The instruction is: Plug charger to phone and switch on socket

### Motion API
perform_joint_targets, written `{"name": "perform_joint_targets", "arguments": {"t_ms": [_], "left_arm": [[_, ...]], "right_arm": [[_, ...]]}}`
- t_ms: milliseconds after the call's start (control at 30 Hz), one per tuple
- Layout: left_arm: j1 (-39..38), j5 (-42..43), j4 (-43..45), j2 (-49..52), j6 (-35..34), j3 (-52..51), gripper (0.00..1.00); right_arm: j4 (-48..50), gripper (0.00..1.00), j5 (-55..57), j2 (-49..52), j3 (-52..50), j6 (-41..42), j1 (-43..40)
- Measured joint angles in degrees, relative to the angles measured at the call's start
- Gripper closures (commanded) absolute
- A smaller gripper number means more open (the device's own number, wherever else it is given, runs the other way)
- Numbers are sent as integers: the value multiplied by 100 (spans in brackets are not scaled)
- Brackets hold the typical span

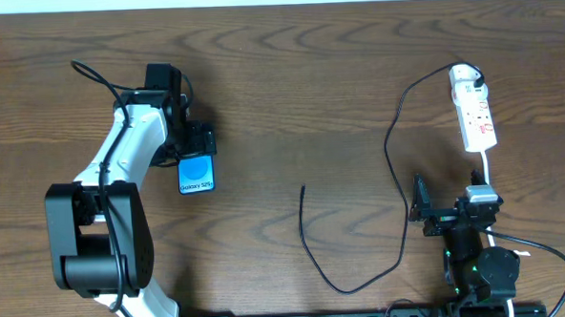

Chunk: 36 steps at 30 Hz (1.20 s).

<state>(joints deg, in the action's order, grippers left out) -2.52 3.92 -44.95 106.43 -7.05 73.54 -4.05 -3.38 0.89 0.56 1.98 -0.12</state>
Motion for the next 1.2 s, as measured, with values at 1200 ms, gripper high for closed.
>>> {"name": "perform_joint_targets", "arguments": {"t_ms": [1200], "left_arm": [[-70, 358, 229, 671, -2, 11, 2]], "right_arm": [[2, 1, 0, 0, 0, 0, 0]]}}
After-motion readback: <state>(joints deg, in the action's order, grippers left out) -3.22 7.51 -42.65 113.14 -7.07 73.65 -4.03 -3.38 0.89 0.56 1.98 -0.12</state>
